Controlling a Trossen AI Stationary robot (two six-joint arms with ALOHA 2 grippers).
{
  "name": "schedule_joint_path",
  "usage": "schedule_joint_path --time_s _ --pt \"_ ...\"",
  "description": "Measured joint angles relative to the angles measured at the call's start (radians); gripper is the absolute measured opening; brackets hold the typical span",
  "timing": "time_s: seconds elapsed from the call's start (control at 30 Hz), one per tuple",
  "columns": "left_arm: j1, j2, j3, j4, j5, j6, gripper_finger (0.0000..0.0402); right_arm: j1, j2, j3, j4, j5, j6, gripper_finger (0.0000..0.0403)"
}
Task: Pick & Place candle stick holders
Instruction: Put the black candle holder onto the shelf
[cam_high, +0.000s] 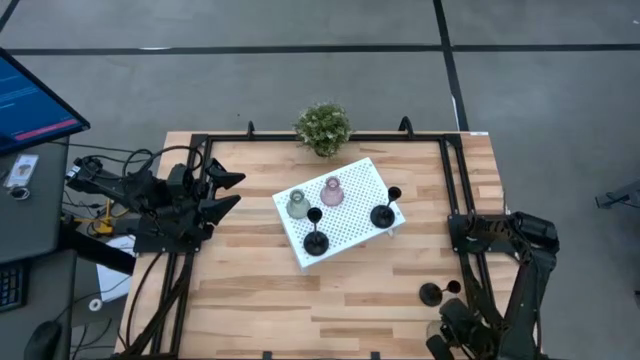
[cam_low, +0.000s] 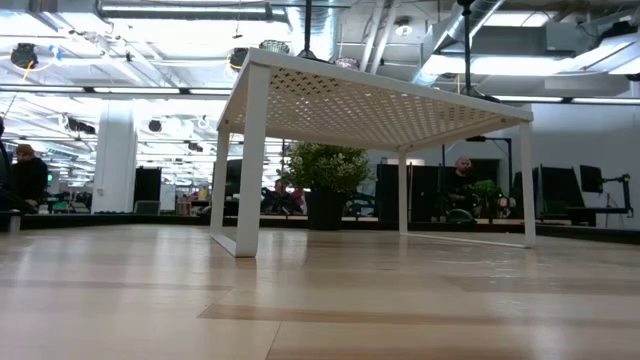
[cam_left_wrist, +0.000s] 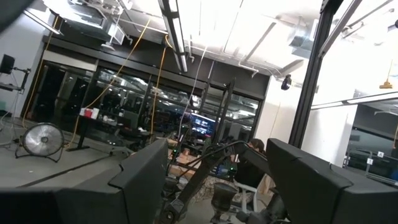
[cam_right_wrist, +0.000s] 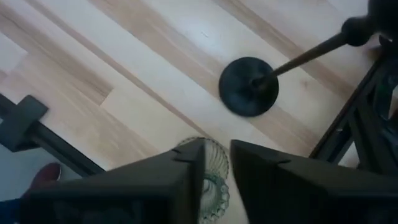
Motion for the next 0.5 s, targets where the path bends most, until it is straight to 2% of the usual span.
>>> schedule_joint_path --time_s 0.23,0.3,0.37,0.5 --pt "0.000 0.000 0.000 0.000 0.000 0.000 0.0274 -0.025 0.000 -0.059 -0.003 -0.013 0.021 0.0231" --pt "0.000 0.000 0.000 0.000 0.000 0.000 0.0274 -0.031 0.000 -0.094 0.001 -0.013 0.037 0.0264" --pt "0.000 0.000 0.000 0.000 0.000 0.000 0.0274 -0.037 0.000 -0.124 0.002 0.008 0.045 0.0282" --pt "0.000 0.000 0.000 0.000 0.000 -0.001 0.0274 -0.054 0.000 -0.171 -0.001 0.036 0.046 0.0287"
